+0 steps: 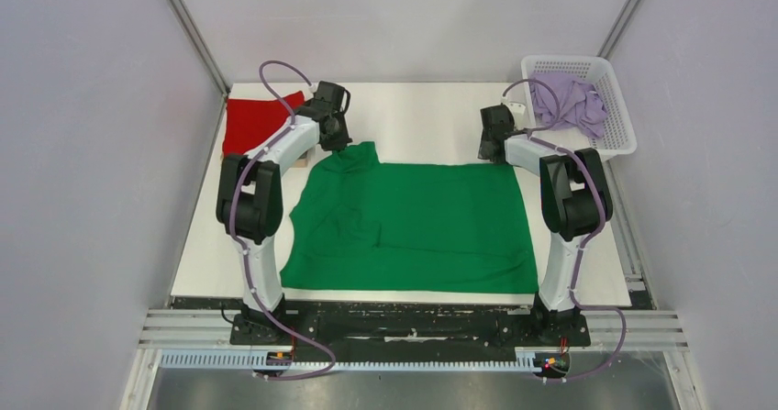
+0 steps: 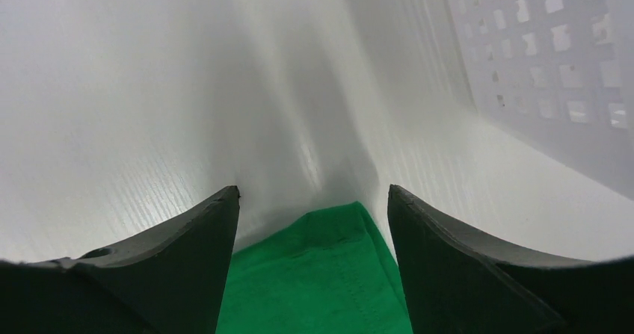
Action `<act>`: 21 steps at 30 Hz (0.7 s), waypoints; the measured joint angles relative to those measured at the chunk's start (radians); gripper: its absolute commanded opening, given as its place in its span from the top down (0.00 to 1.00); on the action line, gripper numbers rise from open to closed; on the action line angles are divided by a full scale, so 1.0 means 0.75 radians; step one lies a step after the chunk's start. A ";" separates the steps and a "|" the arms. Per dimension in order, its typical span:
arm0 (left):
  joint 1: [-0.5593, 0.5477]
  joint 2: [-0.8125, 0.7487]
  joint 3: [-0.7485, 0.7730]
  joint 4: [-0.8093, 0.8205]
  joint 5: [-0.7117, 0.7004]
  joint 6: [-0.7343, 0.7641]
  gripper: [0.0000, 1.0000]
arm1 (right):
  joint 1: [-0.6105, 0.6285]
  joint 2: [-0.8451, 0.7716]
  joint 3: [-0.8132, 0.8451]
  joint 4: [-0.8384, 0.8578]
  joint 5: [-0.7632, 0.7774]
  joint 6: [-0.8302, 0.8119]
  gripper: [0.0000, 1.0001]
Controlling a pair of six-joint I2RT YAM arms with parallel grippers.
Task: Fold and stack the t-shirts
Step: Grab the side of the flattened tshirt furthest away from the robot with both arms
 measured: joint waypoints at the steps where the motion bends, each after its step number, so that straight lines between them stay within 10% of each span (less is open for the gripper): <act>1: -0.001 -0.006 -0.004 0.001 0.003 0.000 0.98 | -0.003 0.000 0.000 -0.003 0.002 -0.001 0.30; 21: -0.058 -0.181 -0.105 0.004 0.005 0.001 0.98 | -0.006 -0.056 -0.090 -0.049 0.080 0.047 0.69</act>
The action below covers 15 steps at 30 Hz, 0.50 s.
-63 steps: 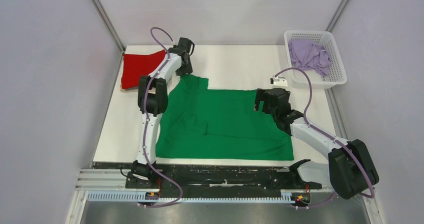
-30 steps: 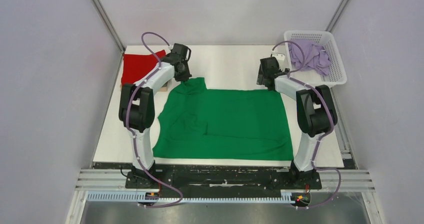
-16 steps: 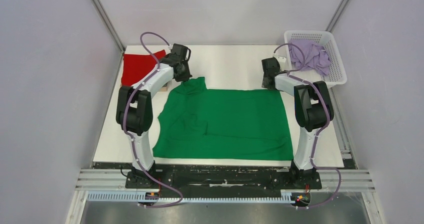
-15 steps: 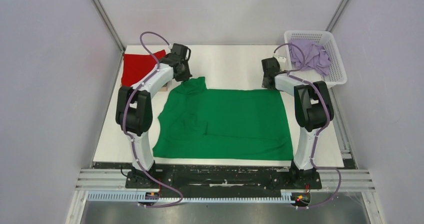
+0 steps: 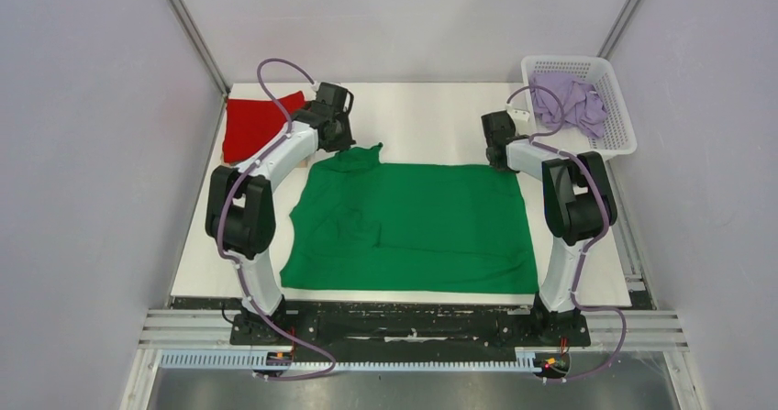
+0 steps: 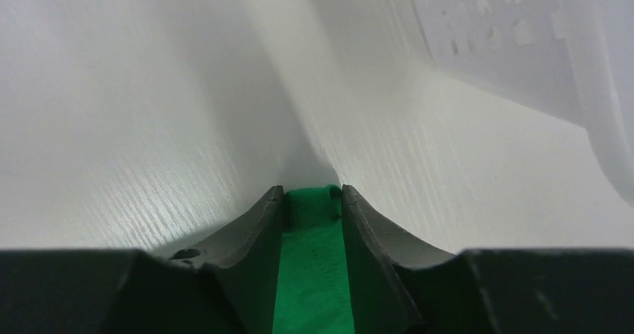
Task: Fold and stack the t-shirts
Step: Grab the side of the flattened tshirt furthest away from the robot with both arms, then fold the other side of the tshirt into a rectangle
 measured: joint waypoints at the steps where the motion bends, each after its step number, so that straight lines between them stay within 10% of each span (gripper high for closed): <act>1: -0.006 -0.004 -0.004 0.001 0.000 0.000 0.98 | 0.000 0.000 -0.001 0.000 0.001 0.006 0.74; 7: -0.025 -0.022 -0.028 0.001 -0.001 0.000 0.98 | -0.009 0.001 -0.004 0.004 -0.004 0.022 1.00; 15: -0.025 -0.122 -0.090 0.001 -0.013 0.000 0.98 | -0.011 -0.037 -0.086 0.124 -0.030 -0.009 1.00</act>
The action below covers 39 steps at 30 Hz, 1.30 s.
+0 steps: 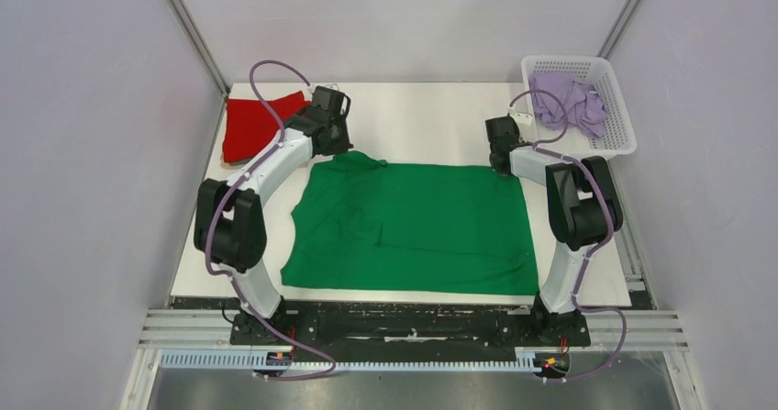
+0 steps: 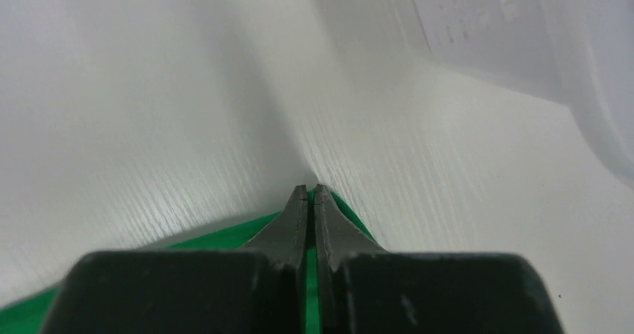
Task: Fold and stack the t-shirts
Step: Fold the other side of the tshirt into a rectangle
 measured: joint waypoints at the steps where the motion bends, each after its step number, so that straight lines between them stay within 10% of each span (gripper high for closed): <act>1: 0.000 -0.022 -0.016 0.002 -0.004 -0.001 0.98 | 0.000 -0.019 -0.023 0.011 -0.008 -0.007 1.00; 39: -0.146 -1.106 -0.714 -0.213 -0.143 -0.362 0.98 | 0.112 -0.871 -0.574 0.082 -0.026 -0.215 0.98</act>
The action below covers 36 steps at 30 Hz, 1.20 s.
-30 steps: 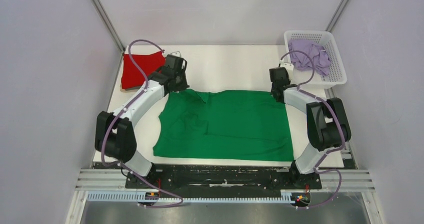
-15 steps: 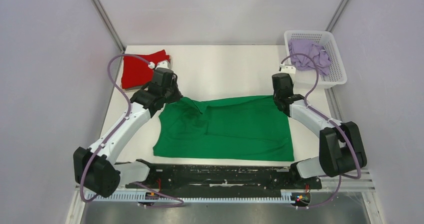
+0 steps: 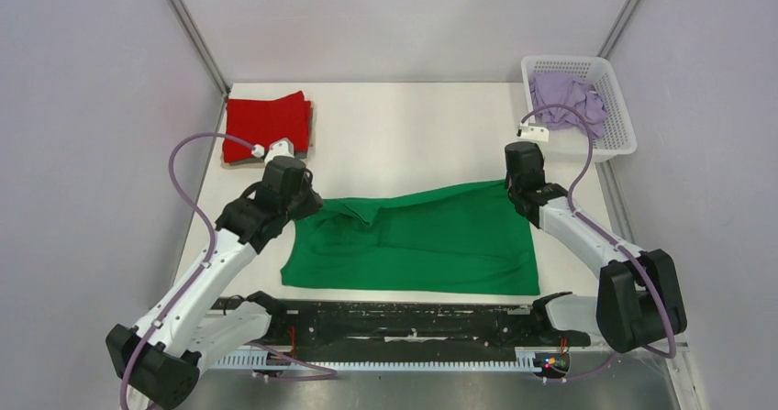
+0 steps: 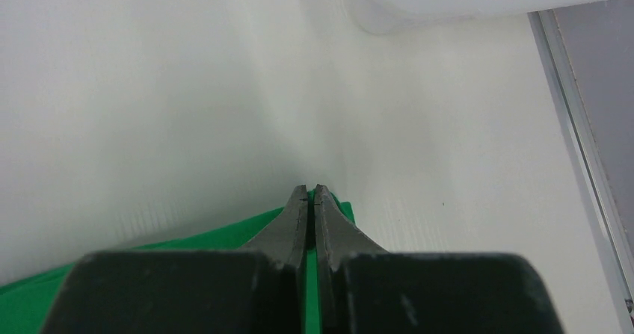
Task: Fold and stack the t-shirts
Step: Fold the other side of the tshirt into a rectangle
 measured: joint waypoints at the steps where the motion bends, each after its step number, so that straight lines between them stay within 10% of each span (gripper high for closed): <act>1: -0.004 -0.019 -0.006 -0.018 -0.004 -0.008 0.98 | 0.001 -0.003 0.000 -0.004 0.001 -0.001 0.98; 21: -0.037 -0.237 -0.235 -0.221 0.028 -0.125 0.98 | 0.060 -0.182 -0.180 -0.108 0.002 0.008 0.94; 26: -0.081 -0.235 -0.317 -0.239 0.064 -0.152 0.96 | 0.090 -0.218 -0.270 -0.131 0.002 0.044 0.76; 32: -0.135 -0.237 -0.395 -0.250 0.110 -0.214 0.71 | 0.125 -0.351 -0.421 -0.241 0.058 0.173 0.39; 36: -0.188 -0.263 -0.426 -0.281 0.153 -0.256 0.16 | 0.126 -0.438 -0.445 -0.363 0.218 0.282 0.02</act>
